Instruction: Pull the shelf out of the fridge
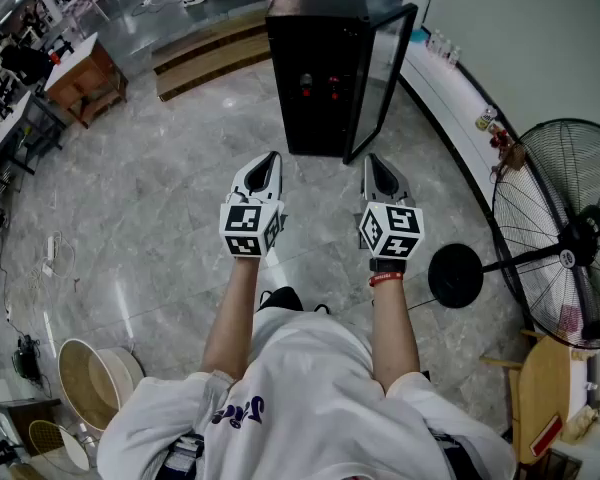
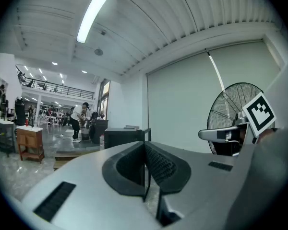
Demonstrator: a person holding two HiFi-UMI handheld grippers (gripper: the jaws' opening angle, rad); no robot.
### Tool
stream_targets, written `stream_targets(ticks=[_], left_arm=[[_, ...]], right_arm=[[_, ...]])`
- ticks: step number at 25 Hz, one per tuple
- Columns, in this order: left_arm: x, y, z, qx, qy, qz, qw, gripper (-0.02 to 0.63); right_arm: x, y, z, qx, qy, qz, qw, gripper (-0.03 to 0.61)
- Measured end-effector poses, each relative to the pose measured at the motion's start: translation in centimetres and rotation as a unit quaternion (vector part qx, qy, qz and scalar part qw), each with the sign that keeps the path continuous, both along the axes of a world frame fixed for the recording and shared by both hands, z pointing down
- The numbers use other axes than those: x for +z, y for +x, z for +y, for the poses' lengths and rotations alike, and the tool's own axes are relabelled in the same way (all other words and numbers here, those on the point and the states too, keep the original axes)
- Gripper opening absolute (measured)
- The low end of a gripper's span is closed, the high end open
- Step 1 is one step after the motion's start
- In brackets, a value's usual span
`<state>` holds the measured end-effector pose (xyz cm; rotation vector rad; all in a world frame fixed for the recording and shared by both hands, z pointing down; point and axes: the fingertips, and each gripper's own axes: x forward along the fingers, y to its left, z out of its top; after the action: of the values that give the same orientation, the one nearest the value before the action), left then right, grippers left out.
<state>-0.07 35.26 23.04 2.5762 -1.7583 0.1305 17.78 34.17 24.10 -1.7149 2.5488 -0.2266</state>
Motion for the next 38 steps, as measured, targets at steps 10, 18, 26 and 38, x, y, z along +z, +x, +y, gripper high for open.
stream_targets(ticks=[10, 18, 26, 38], left_arm=[[3.1, 0.5, -3.1, -0.001, -0.034, 0.011, 0.9994, 0.018], [4.0, -0.7, -13.2, 0.034, -0.021, 0.031, 0.9987, 0.018], [4.2, -3.6, -24.0, 0.016, -0.035, 0.03, 0.9988, 0.018], [8.9, -6.3, -33.0, 0.052, -0.09, 0.046, 0.9936, 0.018]], right_arm=[[2.3, 0.1, -3.9, -0.004, -0.034, -0.012, 0.999, 0.014], [3.6, -3.8, -12.8, -0.014, -0.045, 0.008, 0.999, 0.014], [3.2, -6.4, -23.2, 0.006, -0.053, 0.006, 0.999, 0.011], [7.8, -10.9, -31.0, 0.011, -0.106, 0.023, 0.994, 0.005]])
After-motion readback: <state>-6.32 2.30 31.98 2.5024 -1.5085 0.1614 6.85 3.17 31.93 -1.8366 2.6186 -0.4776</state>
